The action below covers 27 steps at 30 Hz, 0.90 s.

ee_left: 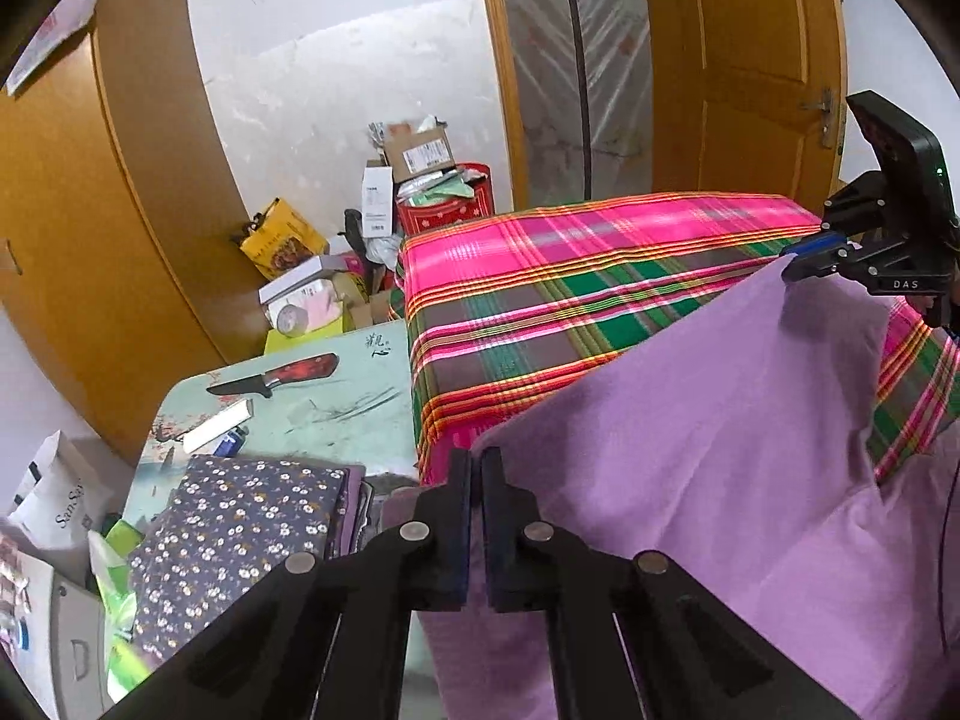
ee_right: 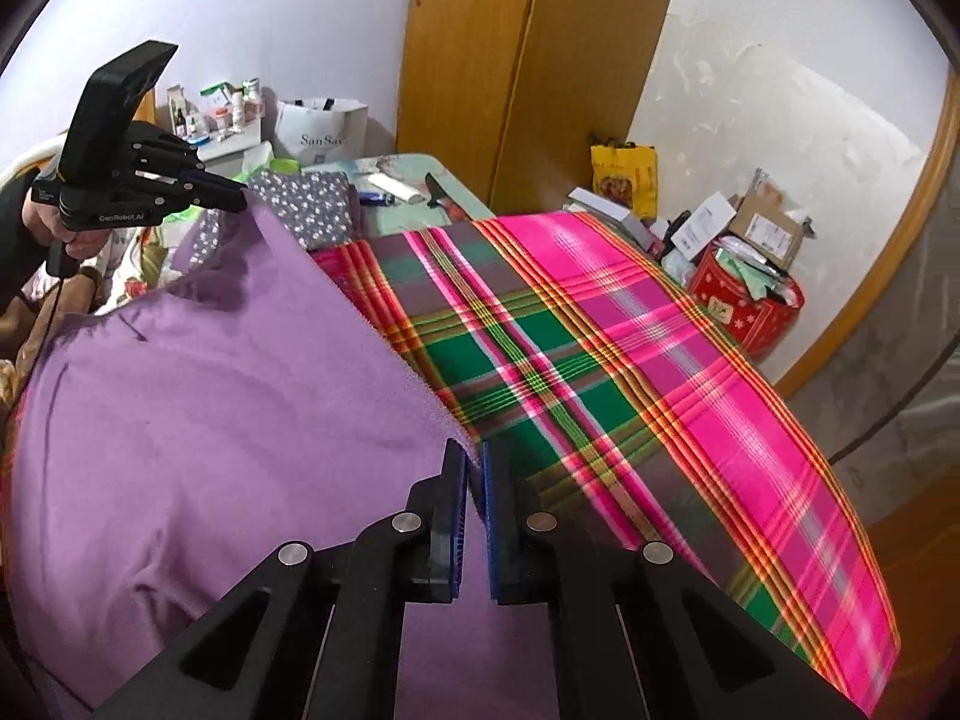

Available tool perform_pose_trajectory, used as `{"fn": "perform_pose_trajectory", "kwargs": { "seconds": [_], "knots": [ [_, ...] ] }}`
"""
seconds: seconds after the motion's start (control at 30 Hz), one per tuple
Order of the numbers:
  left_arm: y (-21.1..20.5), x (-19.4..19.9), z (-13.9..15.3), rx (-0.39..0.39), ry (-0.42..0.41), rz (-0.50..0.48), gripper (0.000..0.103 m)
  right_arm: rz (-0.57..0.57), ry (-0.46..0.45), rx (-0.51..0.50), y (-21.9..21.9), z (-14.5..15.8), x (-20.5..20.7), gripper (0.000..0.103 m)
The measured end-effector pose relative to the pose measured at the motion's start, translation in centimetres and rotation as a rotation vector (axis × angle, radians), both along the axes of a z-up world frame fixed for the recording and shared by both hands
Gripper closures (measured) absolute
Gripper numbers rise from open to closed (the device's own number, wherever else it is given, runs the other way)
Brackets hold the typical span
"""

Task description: Fold clothes

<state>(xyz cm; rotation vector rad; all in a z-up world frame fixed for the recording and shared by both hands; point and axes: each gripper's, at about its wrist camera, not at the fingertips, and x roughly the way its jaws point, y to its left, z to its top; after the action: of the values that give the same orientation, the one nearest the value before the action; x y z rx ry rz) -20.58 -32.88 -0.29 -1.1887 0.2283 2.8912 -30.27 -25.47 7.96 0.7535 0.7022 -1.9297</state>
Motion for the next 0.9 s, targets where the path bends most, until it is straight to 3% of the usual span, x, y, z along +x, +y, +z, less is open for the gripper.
{"fn": "perform_pose_trajectory", "kwargs": {
  "seconds": [0.27, 0.47, 0.7, 0.83, 0.9],
  "knots": [
    [0.6, 4.6, 1.6, 0.013, 0.044, 0.068, 0.103, 0.02, 0.039, -0.028, 2.1, 1.9, 5.6, 0.097],
    [-0.3, 7.7, 1.4, 0.12, 0.062, 0.139, 0.103, 0.029, 0.039, -0.05, 3.8, 2.4, 9.0, 0.099],
    [1.5, 7.4, 0.4, 0.149, 0.014, 0.1, 0.102, 0.037, 0.009, -0.043, 4.8, 1.3, 11.6, 0.1],
    [3.5, 5.4, 0.8, 0.091, -0.02, 0.032, 0.093, 0.036, -0.044, -0.005, 5.0, -0.7, 11.5, 0.099],
    [4.5, 4.1, 0.8, 0.07, -0.033, -0.012, 0.086, 0.026, -0.082, -0.02, 5.2, -1.1, 10.8, 0.093]
  ]
}}
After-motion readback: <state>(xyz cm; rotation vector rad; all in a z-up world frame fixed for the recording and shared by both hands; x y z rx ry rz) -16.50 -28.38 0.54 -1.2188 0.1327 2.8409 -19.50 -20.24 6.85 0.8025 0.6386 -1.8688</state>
